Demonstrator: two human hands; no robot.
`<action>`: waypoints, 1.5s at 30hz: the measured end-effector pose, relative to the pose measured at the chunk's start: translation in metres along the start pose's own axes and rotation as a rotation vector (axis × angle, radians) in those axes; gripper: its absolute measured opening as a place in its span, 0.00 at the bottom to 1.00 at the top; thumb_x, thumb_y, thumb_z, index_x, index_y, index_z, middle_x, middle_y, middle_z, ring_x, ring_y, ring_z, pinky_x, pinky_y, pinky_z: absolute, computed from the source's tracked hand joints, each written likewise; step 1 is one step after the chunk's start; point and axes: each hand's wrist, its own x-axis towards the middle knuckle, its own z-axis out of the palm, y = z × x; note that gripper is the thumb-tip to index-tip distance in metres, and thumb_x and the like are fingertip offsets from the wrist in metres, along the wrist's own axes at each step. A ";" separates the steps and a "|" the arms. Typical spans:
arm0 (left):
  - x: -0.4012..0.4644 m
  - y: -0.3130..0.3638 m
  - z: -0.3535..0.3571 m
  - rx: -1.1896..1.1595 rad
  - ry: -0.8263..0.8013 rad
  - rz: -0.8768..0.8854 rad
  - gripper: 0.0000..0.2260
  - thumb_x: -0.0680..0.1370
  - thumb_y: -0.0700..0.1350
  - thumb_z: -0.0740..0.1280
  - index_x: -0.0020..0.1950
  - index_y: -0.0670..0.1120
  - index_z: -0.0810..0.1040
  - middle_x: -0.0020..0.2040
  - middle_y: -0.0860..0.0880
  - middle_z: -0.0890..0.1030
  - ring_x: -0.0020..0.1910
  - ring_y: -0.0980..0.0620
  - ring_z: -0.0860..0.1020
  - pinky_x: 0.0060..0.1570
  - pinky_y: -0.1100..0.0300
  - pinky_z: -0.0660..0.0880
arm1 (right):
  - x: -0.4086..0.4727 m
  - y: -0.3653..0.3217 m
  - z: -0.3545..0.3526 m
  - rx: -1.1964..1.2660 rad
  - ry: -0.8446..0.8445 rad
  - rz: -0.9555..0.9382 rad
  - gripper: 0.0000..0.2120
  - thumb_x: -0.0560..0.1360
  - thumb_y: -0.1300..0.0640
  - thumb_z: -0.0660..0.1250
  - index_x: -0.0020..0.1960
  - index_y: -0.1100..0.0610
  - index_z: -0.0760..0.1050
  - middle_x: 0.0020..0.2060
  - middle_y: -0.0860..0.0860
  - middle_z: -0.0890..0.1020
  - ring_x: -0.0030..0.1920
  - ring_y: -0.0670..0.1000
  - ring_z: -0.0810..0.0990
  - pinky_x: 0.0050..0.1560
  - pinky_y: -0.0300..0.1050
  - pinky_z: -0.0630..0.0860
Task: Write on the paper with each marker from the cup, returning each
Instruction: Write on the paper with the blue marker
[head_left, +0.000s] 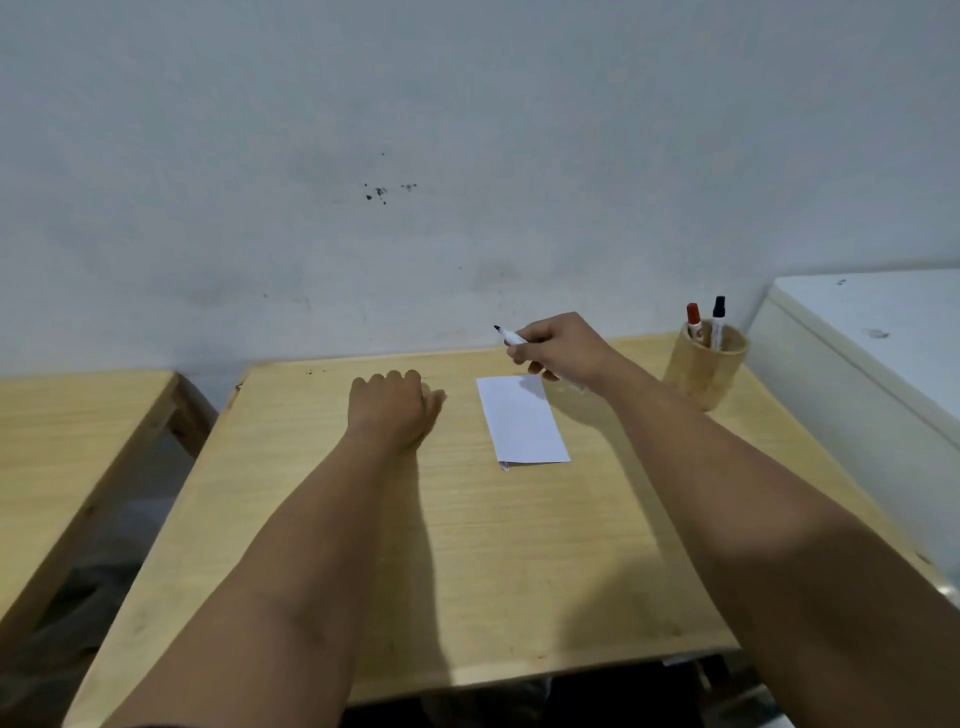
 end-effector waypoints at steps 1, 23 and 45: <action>-0.001 -0.001 -0.004 -0.010 0.033 -0.022 0.27 0.82 0.65 0.53 0.62 0.46 0.75 0.58 0.45 0.81 0.57 0.40 0.79 0.54 0.47 0.70 | -0.001 0.001 -0.001 0.037 0.015 0.004 0.06 0.79 0.60 0.75 0.55 0.61 0.86 0.40 0.50 0.85 0.36 0.48 0.79 0.36 0.39 0.72; -0.038 0.046 0.001 -0.362 -0.116 0.369 0.37 0.80 0.68 0.58 0.84 0.49 0.57 0.85 0.49 0.53 0.84 0.47 0.52 0.80 0.49 0.52 | 0.005 0.012 0.050 0.560 0.256 0.070 0.13 0.83 0.51 0.67 0.49 0.58 0.84 0.34 0.55 0.84 0.31 0.53 0.80 0.34 0.44 0.74; -0.049 0.033 0.026 -0.381 0.011 0.308 0.43 0.77 0.74 0.50 0.83 0.47 0.59 0.84 0.51 0.60 0.83 0.54 0.52 0.82 0.46 0.47 | 0.005 0.050 0.092 0.202 0.272 0.006 0.13 0.76 0.48 0.71 0.40 0.57 0.82 0.34 0.50 0.88 0.32 0.47 0.85 0.37 0.45 0.81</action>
